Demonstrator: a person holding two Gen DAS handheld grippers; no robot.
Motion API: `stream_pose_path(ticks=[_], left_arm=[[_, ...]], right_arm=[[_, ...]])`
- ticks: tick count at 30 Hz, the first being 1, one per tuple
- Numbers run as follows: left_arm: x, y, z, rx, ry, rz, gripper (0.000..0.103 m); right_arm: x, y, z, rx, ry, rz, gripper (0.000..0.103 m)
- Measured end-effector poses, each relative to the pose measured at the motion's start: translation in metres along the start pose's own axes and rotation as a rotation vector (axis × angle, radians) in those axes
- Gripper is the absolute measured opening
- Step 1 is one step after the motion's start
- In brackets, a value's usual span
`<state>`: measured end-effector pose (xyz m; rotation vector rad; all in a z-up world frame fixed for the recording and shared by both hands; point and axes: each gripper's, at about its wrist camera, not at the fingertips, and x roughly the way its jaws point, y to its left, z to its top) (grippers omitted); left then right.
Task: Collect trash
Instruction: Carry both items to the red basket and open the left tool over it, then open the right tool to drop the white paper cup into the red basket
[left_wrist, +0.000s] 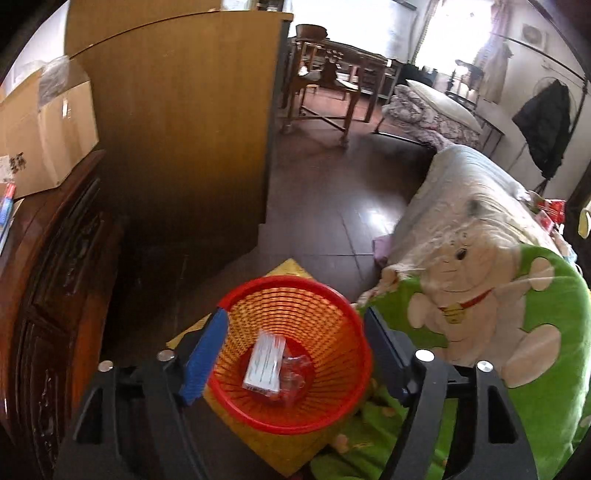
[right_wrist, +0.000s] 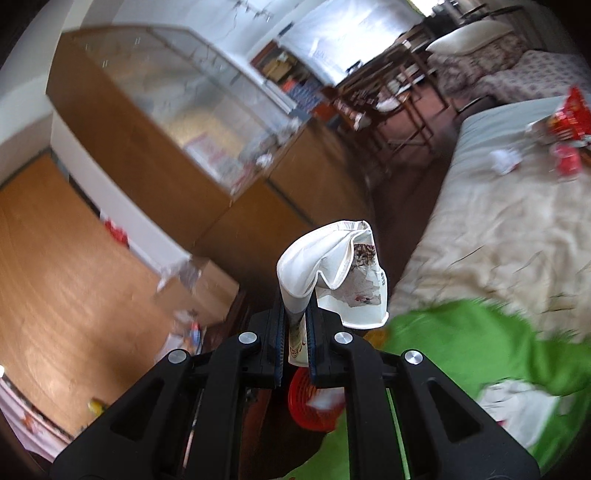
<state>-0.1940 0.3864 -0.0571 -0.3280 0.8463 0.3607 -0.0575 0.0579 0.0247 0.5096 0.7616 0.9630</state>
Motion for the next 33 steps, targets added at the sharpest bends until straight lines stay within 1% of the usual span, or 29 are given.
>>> stream_pose_path(ticks=[1,3,6,8,13,16,17,18,19,21,24,30,33], left_arm=[[0.0,0.004,-0.001,-0.007,-0.005,0.012,0.085],[-0.001,0.017,-0.001,-0.03,-0.021,0.042,0.088],[0.003,0.024,0.005,-0.064,-0.025,0.068,0.092],[0.005,0.037,0.001,-0.091,-0.027,0.1,0.093],[0.012,0.068,-0.006,-0.137,-0.016,0.15,0.093],[0.012,0.081,-0.01,-0.144,-0.017,0.183,0.093],[0.012,0.084,-0.011,-0.143,-0.019,0.195,0.093],[0.012,0.087,-0.012,-0.143,-0.021,0.203,0.093],[0.011,0.088,-0.013,-0.142,-0.023,0.212,0.093],[0.012,0.088,-0.014,-0.142,-0.022,0.217,0.093],[0.013,0.086,-0.013,-0.14,-0.015,0.205,0.093],[0.005,0.058,-0.009,-0.068,-0.034,0.203,0.093],[-0.005,0.04,-0.004,-0.027,-0.06,0.194,0.093]], right_arm=[[0.012,0.007,-0.005,-0.013,0.031,0.004,0.011],[0.032,0.017,-0.013,-0.037,0.083,0.009,0.011],[0.061,0.03,-0.025,-0.067,0.158,0.012,0.011],[0.084,0.039,-0.033,-0.088,0.213,0.015,0.011],[0.146,0.062,-0.051,-0.132,0.341,0.03,0.012],[0.174,0.069,-0.059,-0.149,0.403,0.044,0.016],[0.184,0.069,-0.063,-0.147,0.425,0.039,0.024],[0.19,0.067,-0.065,-0.14,0.441,0.038,0.028],[0.195,0.067,-0.065,-0.134,0.448,0.036,0.031],[0.2,0.065,-0.068,-0.132,0.453,0.034,0.031],[0.195,0.061,-0.067,-0.132,0.44,0.024,0.031],[0.173,0.052,-0.058,-0.109,0.387,0.021,0.032],[0.152,0.05,-0.052,-0.114,0.341,0.01,0.037]])
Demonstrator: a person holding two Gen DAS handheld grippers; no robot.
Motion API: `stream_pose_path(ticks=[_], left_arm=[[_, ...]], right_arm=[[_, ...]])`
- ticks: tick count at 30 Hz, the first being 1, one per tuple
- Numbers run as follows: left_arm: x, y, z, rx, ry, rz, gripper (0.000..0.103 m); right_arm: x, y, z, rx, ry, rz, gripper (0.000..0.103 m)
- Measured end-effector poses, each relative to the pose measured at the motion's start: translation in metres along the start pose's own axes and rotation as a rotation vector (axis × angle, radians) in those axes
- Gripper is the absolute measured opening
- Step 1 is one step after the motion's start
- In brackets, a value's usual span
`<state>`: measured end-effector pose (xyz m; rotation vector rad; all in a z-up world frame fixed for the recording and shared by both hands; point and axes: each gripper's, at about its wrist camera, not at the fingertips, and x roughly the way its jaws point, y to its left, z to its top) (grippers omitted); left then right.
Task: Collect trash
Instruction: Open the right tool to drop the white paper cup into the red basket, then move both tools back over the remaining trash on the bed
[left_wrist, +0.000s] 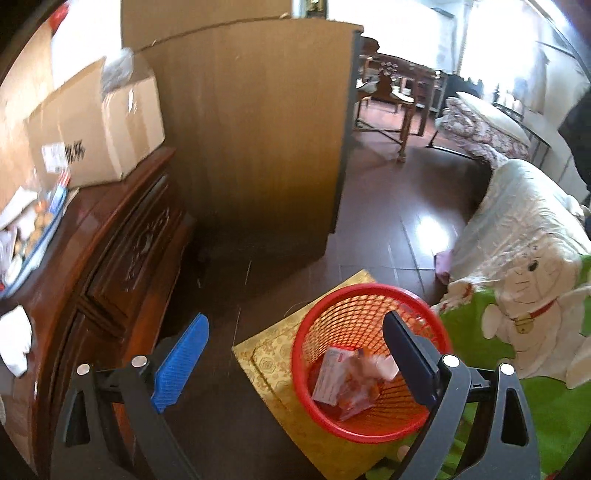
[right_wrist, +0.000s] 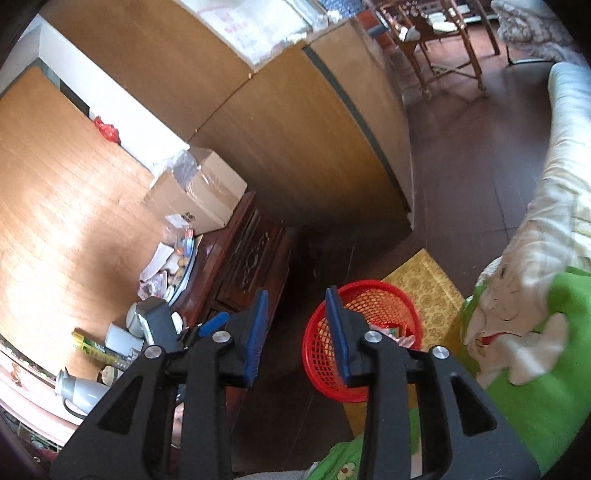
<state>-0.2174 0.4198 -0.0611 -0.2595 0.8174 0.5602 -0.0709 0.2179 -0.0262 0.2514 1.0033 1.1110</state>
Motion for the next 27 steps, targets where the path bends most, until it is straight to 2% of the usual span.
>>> stream_pose_path(ticks=[6,16,18,22,27], left_arm=[[-0.035,-0.038,0.01,0.08,-0.065,-0.024,0.093],[-0.097,-0.123,0.017,0.263,-0.187,-0.043,0.094],[-0.109,-0.144,0.018,0.303,-0.21,-0.057,0.095],[-0.128,-0.186,0.018,0.381,-0.26,-0.081,0.097],[-0.133,-0.234,0.019,0.46,-0.273,-0.147,0.097]], right_arm=[[-0.051,-0.007,-0.003,-0.006,-0.11,-0.044,0.041],[-0.162,-0.026,-0.022,-0.031,-0.339,-0.159,0.051],[-0.189,-0.032,-0.03,-0.037,-0.396,-0.201,0.053],[-0.235,-0.048,-0.045,-0.026,-0.5,-0.258,0.063],[-0.289,-0.084,-0.065,0.032,-0.614,-0.378,0.069]])
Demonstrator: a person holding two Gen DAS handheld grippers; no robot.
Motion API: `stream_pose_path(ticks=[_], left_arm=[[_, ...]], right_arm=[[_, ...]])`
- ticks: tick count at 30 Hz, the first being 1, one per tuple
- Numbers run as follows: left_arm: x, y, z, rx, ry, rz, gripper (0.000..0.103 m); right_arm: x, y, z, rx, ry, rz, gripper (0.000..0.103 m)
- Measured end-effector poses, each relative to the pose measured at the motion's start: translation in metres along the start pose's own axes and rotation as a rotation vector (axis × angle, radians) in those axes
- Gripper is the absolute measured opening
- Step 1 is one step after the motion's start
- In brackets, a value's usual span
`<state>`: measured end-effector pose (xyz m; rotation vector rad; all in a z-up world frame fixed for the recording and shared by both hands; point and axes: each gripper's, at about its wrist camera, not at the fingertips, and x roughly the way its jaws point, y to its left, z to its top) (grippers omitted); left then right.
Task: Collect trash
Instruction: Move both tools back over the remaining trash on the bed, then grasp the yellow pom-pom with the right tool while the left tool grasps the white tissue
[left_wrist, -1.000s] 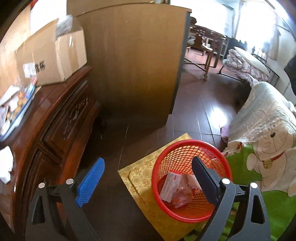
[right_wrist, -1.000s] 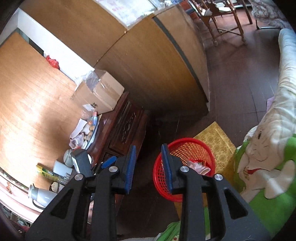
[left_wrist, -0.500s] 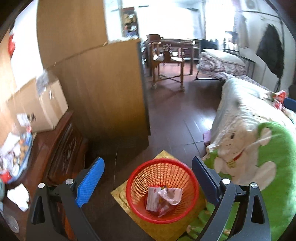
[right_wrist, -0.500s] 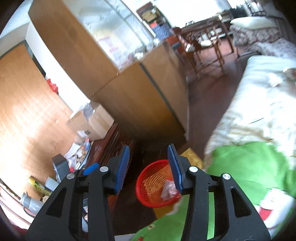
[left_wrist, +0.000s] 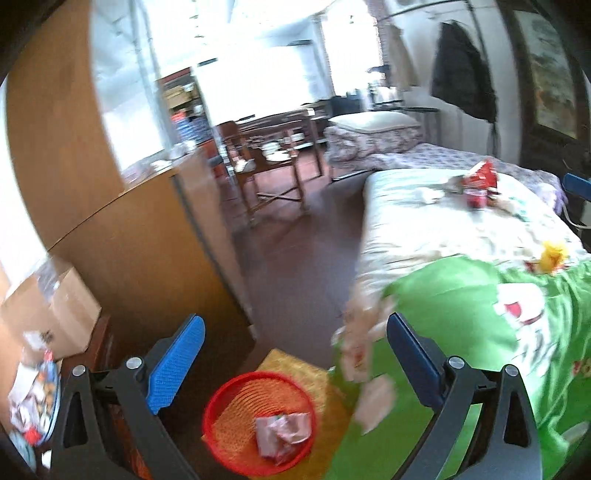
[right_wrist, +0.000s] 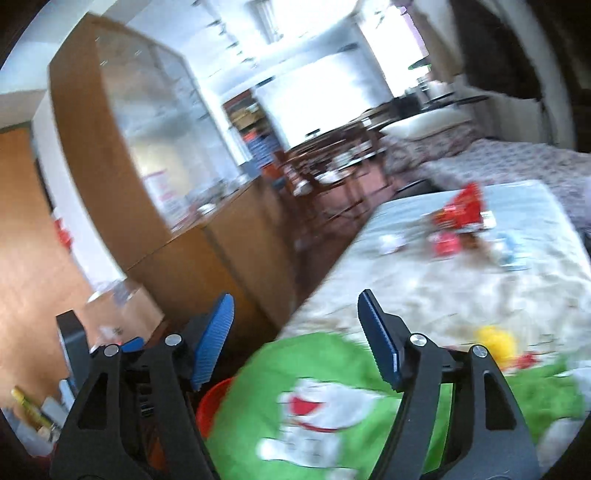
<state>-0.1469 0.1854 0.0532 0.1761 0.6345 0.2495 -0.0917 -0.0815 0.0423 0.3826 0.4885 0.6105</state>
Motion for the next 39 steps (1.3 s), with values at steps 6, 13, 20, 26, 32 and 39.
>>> stream_pose_path(ticks=[6,13,20,26,32,39], left_arm=[[0.019,-0.054,0.02,0.058,0.005,-0.089,0.097],[0.033,-0.084,0.024,0.092,0.011,-0.136,0.097],[0.055,-0.088,0.039,0.074,0.025,-0.165,0.097],[0.088,-0.1,0.072,0.043,0.039,-0.203,0.097],[0.139,-0.109,0.126,-0.077,0.109,-0.275,0.097],[0.216,-0.145,0.181,-0.238,0.212,-0.318,0.097]], right_arm=[[-0.02,-0.06,-0.003,0.068,-0.023,-0.148,0.071],[0.006,-0.079,-0.01,0.021,0.097,-0.284,0.078],[0.031,-0.116,-0.029,0.131,0.23,-0.402,0.078],[0.051,-0.124,-0.027,0.165,0.292,-0.427,0.078],[0.084,-0.132,0.0,0.155,0.293,-0.461,0.029],[0.096,-0.158,0.016,0.23,0.236,-0.412,0.03]])
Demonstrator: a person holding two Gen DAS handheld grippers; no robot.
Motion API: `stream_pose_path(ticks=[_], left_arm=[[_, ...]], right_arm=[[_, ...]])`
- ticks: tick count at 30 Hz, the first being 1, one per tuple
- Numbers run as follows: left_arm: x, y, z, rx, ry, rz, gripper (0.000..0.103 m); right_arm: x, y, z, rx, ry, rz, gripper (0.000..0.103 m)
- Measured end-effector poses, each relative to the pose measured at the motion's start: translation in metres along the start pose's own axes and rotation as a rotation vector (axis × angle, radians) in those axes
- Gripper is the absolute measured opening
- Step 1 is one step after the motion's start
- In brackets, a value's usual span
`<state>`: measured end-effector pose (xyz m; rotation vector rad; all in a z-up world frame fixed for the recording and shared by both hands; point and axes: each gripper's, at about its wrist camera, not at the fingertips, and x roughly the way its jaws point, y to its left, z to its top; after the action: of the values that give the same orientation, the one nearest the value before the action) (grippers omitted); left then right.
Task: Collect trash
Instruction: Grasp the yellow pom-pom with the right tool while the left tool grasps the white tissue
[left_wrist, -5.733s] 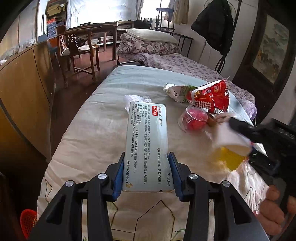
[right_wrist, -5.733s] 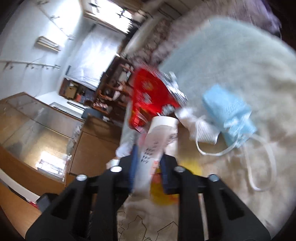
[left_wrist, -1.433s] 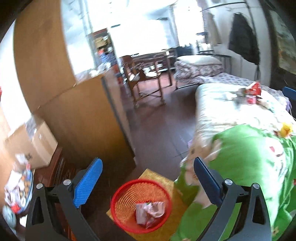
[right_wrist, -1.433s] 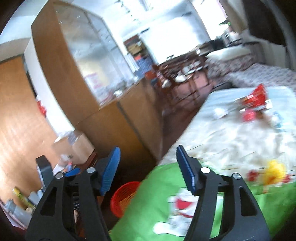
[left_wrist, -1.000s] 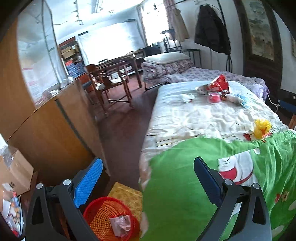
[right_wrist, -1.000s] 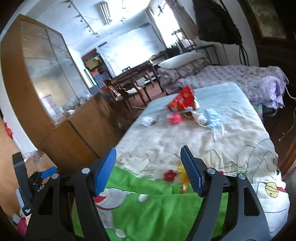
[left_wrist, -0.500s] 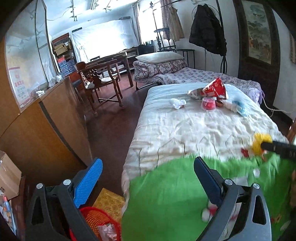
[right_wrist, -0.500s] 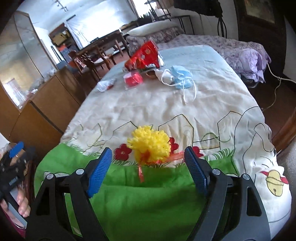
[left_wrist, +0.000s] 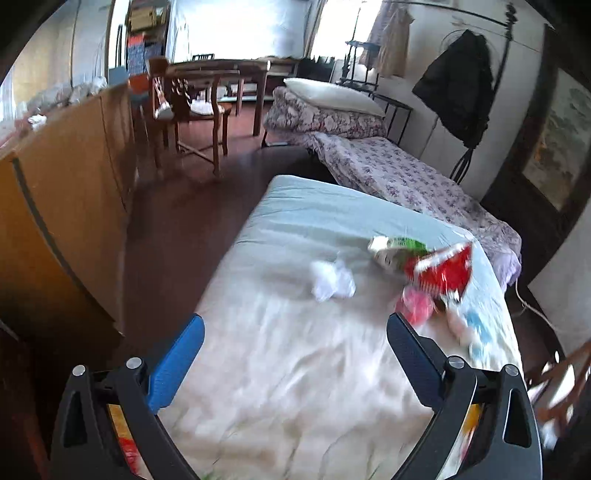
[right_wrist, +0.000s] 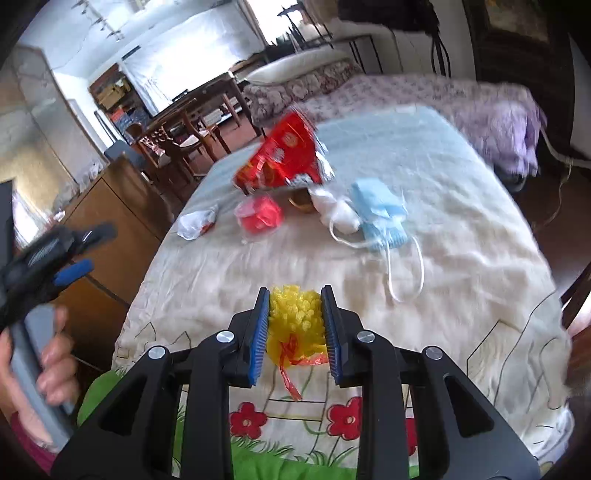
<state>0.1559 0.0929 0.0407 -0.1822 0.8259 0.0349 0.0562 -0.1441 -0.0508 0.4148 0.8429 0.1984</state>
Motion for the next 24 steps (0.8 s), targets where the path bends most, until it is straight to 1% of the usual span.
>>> stream_pose_path(ticks=[3,5,6,7,8,9,10,11,15,17,18,19,20,21,22,24], left_arm=[[0.038,-0.016,0.013,-0.012,0.037,0.019,0.097],[0.066,-0.02,0.018,-0.042,0.076,0.018,0.096],[0.081,-0.02,0.019,-0.06,0.094,0.017,0.093],[0.089,-0.019,0.018,-0.069,0.106,0.014,0.088],[0.099,-0.017,0.016,-0.072,0.122,0.014,0.086],[0.105,-0.016,0.014,-0.069,0.132,0.022,0.083],[0.113,-0.014,0.013,-0.06,0.148,0.037,0.077],[0.117,-0.013,0.013,-0.052,0.15,0.041,0.075],[0.125,-0.009,0.02,-0.061,0.144,0.004,0.074],[0.129,-0.009,0.02,-0.062,0.148,-0.012,0.071],[0.13,-0.01,0.021,-0.051,0.147,-0.016,0.063],[0.132,-0.011,0.021,-0.035,0.149,-0.029,0.05],[0.133,-0.013,0.021,-0.025,0.154,-0.051,0.041],[0.133,-0.013,0.02,-0.019,0.158,-0.07,0.028],[0.129,-0.014,0.019,-0.015,0.153,-0.087,0.022],[0.112,-0.018,0.017,0.002,0.12,-0.121,0.017]], right_arm=[[0.005,-0.015,0.0,0.068,0.03,0.031,0.032],[0.007,-0.022,0.0,0.097,0.042,0.047,0.032],[0.007,-0.024,-0.001,0.108,0.047,0.052,0.033],[0.008,-0.026,-0.001,0.114,0.049,0.053,0.033],[0.009,-0.026,-0.002,0.118,0.052,0.051,0.035],[0.01,-0.026,-0.002,0.121,0.055,0.047,0.035],[0.011,-0.025,-0.002,0.122,0.059,0.046,0.036],[0.012,-0.024,-0.002,0.123,0.062,0.044,0.038],[0.015,-0.023,-0.004,0.123,0.073,0.029,0.045],[0.017,-0.025,-0.005,0.136,0.081,0.021,0.049],[0.016,-0.027,-0.005,0.144,0.082,0.021,0.049],[0.017,-0.028,-0.005,0.153,0.085,0.024,0.05],[0.017,-0.029,-0.005,0.163,0.088,0.029,0.052],[0.018,-0.03,-0.005,0.171,0.091,0.034,0.053],[0.018,-0.031,-0.005,0.174,0.091,0.037,0.054],[0.018,-0.033,-0.004,0.183,0.093,0.049,0.056]])
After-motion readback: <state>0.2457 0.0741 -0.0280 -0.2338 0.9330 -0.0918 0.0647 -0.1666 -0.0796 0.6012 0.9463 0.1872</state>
